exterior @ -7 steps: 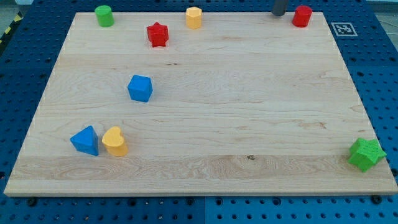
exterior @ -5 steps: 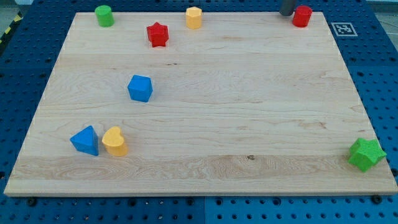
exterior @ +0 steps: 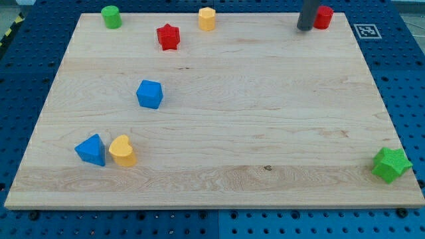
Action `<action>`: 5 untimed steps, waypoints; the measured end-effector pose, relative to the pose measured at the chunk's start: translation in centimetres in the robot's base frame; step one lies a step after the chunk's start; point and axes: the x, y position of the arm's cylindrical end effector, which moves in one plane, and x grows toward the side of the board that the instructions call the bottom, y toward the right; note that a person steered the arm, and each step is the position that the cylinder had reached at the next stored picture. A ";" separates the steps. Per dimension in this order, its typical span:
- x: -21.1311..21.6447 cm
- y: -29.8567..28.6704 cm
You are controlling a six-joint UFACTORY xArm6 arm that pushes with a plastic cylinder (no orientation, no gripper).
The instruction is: Place your arm in between the yellow heart and green star
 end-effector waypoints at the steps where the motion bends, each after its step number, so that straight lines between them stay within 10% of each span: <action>1: 6.4 -1.0; 5: 24.0 -9.6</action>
